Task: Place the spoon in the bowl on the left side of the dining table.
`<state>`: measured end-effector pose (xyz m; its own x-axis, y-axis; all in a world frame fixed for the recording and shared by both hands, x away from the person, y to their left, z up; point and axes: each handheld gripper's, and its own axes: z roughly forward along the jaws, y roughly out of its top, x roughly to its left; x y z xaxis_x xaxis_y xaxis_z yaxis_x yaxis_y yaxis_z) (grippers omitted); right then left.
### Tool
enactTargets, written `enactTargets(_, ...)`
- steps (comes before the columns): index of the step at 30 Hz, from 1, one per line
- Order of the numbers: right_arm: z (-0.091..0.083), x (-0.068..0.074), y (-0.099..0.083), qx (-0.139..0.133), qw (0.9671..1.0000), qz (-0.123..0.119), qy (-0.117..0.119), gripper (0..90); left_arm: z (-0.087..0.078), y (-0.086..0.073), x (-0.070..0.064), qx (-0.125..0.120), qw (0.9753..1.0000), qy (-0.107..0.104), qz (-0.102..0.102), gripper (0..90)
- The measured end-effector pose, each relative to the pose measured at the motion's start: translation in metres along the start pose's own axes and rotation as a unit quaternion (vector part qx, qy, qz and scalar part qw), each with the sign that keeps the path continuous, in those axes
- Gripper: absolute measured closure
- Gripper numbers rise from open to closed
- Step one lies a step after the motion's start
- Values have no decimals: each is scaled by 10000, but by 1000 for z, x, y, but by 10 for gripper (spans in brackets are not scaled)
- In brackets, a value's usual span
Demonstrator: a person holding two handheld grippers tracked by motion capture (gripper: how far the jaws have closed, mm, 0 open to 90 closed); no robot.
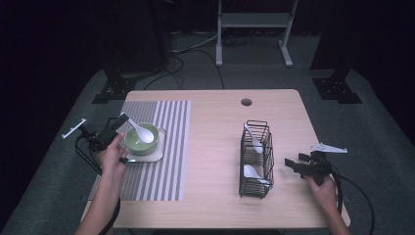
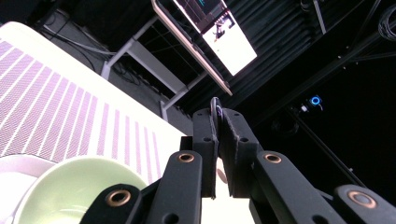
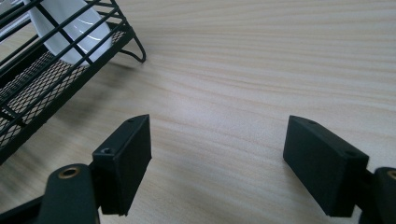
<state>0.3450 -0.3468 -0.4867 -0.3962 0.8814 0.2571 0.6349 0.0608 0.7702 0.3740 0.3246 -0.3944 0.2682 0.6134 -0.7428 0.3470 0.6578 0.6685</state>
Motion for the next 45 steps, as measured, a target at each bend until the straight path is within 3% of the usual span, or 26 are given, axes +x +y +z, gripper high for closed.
enactTargets(12, 0, 0, 0, -2, 10000, -5, -3, 222, -3, 8, 8, -109, 9998, 180, 13, 847)
enactTargets(45, 0, 0, 0, 1, 10000, -24, -10, 222, -11, 6, 39, -203, 9975, 671, -131, 845)
